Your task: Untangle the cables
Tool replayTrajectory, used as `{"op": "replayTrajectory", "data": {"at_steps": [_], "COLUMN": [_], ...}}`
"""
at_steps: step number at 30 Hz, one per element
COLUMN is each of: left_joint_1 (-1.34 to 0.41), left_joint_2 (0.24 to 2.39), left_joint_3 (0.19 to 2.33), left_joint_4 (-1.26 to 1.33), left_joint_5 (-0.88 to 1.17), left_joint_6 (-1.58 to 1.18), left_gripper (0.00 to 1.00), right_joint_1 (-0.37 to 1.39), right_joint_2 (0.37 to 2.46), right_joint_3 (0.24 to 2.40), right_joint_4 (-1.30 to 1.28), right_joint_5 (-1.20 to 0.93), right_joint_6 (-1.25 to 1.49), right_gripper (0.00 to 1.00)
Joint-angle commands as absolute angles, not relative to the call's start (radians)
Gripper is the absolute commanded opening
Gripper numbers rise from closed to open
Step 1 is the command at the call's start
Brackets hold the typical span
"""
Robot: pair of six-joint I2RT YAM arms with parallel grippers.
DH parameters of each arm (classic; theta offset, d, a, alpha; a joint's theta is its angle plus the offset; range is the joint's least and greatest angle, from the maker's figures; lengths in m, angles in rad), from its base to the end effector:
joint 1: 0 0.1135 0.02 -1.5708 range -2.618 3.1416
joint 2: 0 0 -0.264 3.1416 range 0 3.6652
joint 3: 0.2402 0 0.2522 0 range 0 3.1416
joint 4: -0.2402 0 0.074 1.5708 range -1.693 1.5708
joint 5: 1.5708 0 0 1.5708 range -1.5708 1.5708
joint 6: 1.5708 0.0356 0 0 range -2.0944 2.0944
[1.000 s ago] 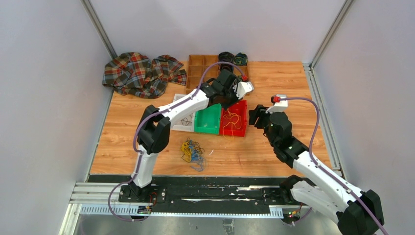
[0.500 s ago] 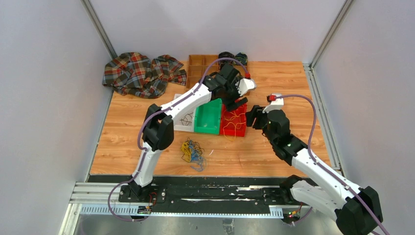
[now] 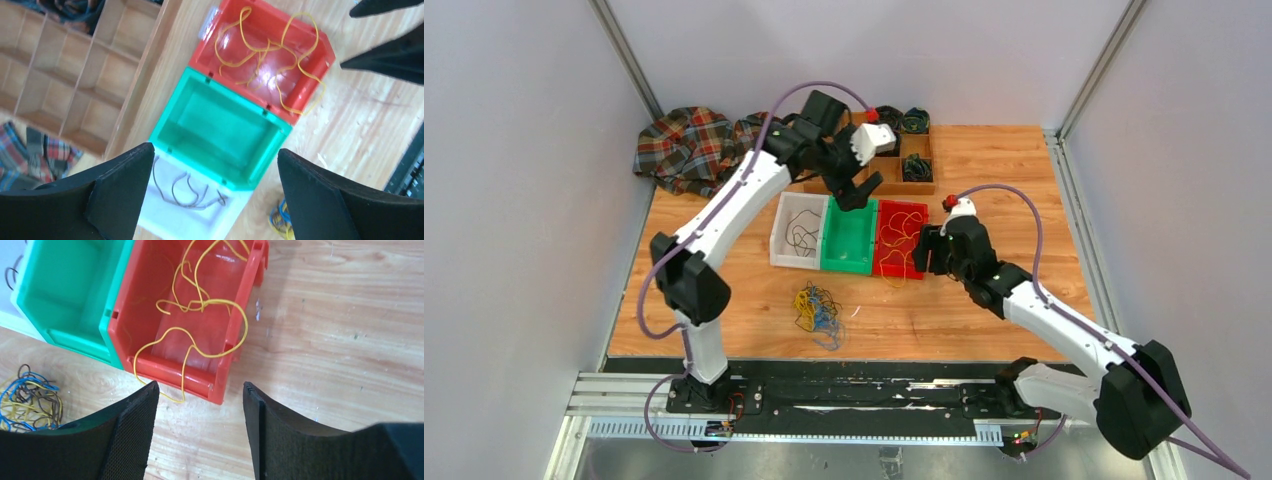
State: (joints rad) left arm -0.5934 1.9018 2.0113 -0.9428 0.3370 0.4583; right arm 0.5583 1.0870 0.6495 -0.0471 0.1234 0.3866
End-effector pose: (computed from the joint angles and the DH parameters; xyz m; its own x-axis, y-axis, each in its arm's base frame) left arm 0.3375 -0.2419 0.3699 -0.2353 0.6623 -0.7113 0.9101 0.4070 0.0780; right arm 0.2069 0.1241 0.2468 -0.5293 0.1106 -0.8412 -0.2524 0.9261 0.2805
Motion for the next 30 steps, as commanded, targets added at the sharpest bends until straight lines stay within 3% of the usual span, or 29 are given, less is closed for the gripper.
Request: {"op": "replayTrajectory", "data": {"at_steps": [1,8,16,30], "left_joint_1": [-0.515,-0.403,-0.391,-0.384], "left_joint_2": [1.758,1.632,1.537,1.513], "left_joint_3": [1.917,1.788,1.662,1.696], "left_joint_4": [-1.083,-1.223,-1.252,-1.253], "left_joint_5": [0.390,0.374,0.367,0.384], "left_joint_6": [0.477,0.514,0.536,0.551], "left_gripper": [0.98,0.98,0.98,0.98], "right_joint_1": [0.641,0.715,0.718,0.717], "right_joint_2": [1.110,1.250,1.353,1.525], "right_joint_3": [0.673,0.677,0.753,0.876], "right_joint_4": [-0.082,-0.046,-0.019,-0.053], "right_joint_5": [0.127,0.179,0.288,0.351], "right_joint_6": [0.434,0.496,0.446,0.435], "right_gripper": [0.61,0.55,0.51,0.36]}}
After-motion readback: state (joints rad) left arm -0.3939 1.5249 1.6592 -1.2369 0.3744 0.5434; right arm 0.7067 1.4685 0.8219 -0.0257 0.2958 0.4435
